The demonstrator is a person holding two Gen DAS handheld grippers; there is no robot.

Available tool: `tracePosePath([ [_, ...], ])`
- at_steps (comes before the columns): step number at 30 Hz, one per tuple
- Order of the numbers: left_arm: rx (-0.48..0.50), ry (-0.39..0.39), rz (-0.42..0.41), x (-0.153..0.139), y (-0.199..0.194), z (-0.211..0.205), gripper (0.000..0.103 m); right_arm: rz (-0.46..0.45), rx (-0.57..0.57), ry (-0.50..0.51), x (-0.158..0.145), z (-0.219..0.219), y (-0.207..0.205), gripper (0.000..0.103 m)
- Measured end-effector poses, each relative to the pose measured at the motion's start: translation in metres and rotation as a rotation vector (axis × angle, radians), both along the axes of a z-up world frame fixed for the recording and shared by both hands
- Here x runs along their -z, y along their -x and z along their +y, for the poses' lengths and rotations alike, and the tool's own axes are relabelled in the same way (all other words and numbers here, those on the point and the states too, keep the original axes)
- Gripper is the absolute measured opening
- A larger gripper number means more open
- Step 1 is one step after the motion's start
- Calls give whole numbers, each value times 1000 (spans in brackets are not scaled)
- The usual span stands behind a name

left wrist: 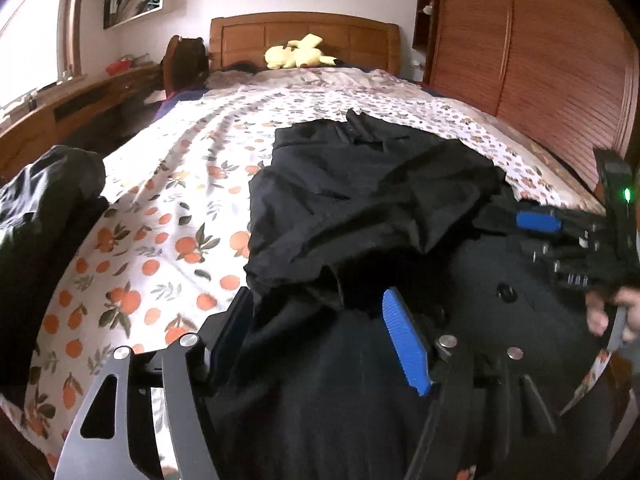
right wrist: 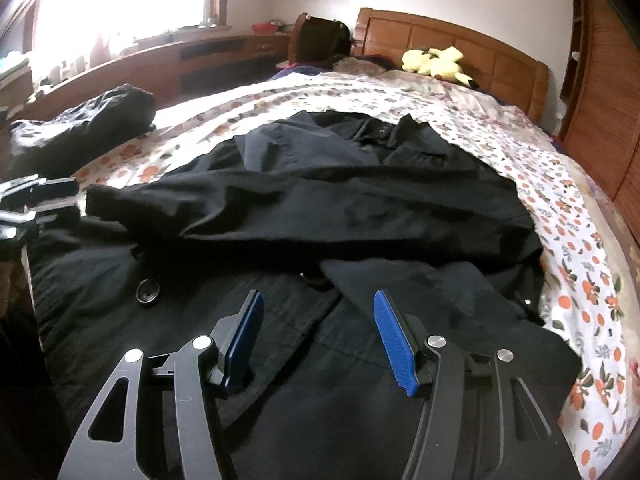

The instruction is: Fold large clothes

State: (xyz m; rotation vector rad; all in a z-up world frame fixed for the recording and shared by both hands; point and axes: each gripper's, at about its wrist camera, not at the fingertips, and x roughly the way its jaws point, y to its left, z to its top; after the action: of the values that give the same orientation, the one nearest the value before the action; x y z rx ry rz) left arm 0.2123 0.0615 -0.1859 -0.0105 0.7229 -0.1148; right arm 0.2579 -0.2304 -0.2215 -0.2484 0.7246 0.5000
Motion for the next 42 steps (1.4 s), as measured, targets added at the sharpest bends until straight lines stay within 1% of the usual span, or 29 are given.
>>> tracePosePath([
  [1, 1, 18, 6, -1, -6, 0, 52, 1, 1, 0, 1, 1, 0, 55],
  [2, 6, 30, 10, 0, -10, -1, 47, 2, 3, -3, 1, 2, 0, 55],
  [3, 17, 43, 21, 1, -17, -3, 33, 3, 3, -6, 1, 2, 0, 55],
  [4, 23, 43, 32, 3, -22, -6, 18, 3, 4, -10, 0, 2, 0, 55],
  [5, 28, 42, 46, 6, -27, -9, 13, 0, 4, -11, -2, 1, 0, 55],
  [6, 33, 43, 56, 8, -29, -11, 4, -3, 4, -12, -4, 1, 0, 55],
  [8, 45, 51, 62, 7, -25, -15, 3, -8, 4, -16, -8, -1, 0, 55],
  [9, 56, 54, 56, 3, -17, -18, 3, -11, 2, -19, -11, 0, -1, 55],
  [12, 98, 22, 34, -6, 11, -31, 3, -18, -13, -33, -20, 4, -3, 55],
  [15, 103, 10, 40, 1, 29, -40, 3, -13, -42, -46, -25, 16, -6, 55],
  [17, 98, 5, 44, 8, 35, -43, 3, 9, -72, -60, -24, 30, -8, 55],
  [18, 94, -10, 43, 13, 38, -45, 3, 27, -86, -68, -22, 39, -11, 55],
  [20, 94, -4, 54, 19, 40, -44, 3, 65, -100, -70, -14, 54, -18, 55],
  [22, 96, 5, 69, 26, 42, -43, 3, 120, -118, -55, -2, 72, -25, 54],
  [24, 96, 17, 77, 31, 44, -40, 3, 178, -146, -19, 12, 85, -25, 54],
  [25, 97, 25, 80, 32, 45, -38, 4, 211, -164, 16, 23, 95, -24, 54],
  [27, 106, 55, 81, 32, 51, -33, 5, 193, -176, 81, 31, 105, -18, 54],
  [28, 103, 59, 79, 31, 54, -30, 7, 185, -175, 93, 30, 107, -17, 54],
  [30, 96, 61, 67, 29, 61, -22, 7, 182, -174, 90, 27, 105, -13, 54],
  [35, 56, 51, 36, 17, 72, 1, 7, 134, -169, 26, 0, 103, -14, 54],
  [36, 44, 47, 28, 15, 73, 7, 16, 139, -166, 18, -1, 107, -17, 54],
  [37, 31, 37, 20, 13, 74, 12, 32, 160, -168, 17, 1, 113, -20, 54],
  [38, 19, 25, 11, 11, 75, 16, 39, 178, -174, 21, 5, 119, -24, 54],
  [39, 6, 12, 0, 9, 76, 20, 53, 203, -184, 31, 11, 125, -26, 54],
  [40, -5, 0, -9, 7, 77, 24, 61, 229, -195, 47, 21, 131, -26, 54],
  [41, -11, -9, -14, 6, 77, 26, 65, 228, -193, 59, 24, 134, -25, 54],
  [42, -21, -21, -18, 4, 77, 30, 71, 215, -191, 63, 24, 134, -22, 54],
])
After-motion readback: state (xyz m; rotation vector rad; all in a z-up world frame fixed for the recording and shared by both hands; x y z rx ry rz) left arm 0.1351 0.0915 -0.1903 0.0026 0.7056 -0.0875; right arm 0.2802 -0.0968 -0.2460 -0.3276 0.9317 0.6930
